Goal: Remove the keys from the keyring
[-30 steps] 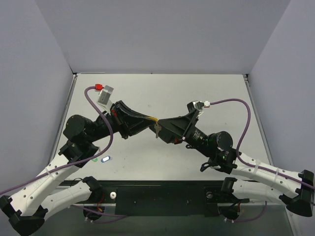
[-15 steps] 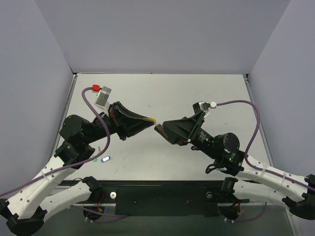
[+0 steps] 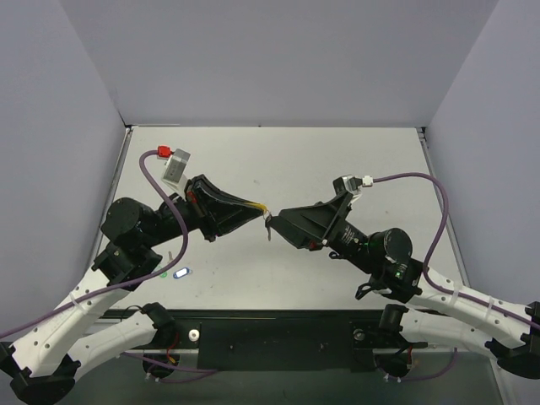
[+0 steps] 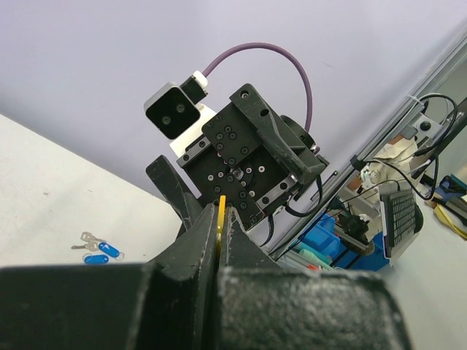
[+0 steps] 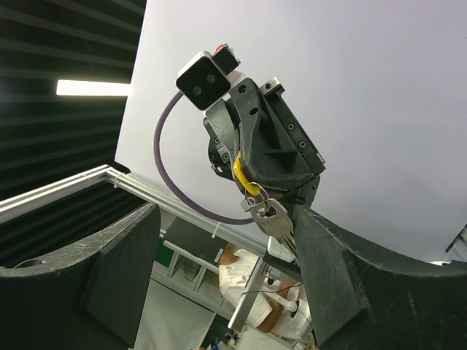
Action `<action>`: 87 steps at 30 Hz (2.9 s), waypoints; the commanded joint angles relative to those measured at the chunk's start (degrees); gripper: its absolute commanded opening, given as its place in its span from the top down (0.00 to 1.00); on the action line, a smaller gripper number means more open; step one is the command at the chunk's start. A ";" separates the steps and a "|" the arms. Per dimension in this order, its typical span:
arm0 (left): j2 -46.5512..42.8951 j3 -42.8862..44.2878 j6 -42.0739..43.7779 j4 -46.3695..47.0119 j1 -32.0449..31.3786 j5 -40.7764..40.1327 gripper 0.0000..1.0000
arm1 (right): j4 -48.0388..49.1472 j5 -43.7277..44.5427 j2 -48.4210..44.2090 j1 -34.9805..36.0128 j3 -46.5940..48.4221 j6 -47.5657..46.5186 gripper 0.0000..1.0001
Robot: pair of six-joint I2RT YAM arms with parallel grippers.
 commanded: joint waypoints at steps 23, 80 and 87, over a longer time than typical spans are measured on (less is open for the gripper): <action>-1.85 -1.39 -2.58 6.45 -0.26 -1.22 1.00 | 7.59 0.79 2.28 0.06 0.17 0.13 0.33; -1.24 -1.75 -4.87 10.50 -0.35 -3.06 1.00 | 24.11 -1.58 7.91 0.06 -0.36 4.61 0.70; -1.24 -1.83 -4.78 10.15 -0.35 -3.59 1.00 | 23.41 -1.23 7.21 0.06 -1.33 4.43 0.70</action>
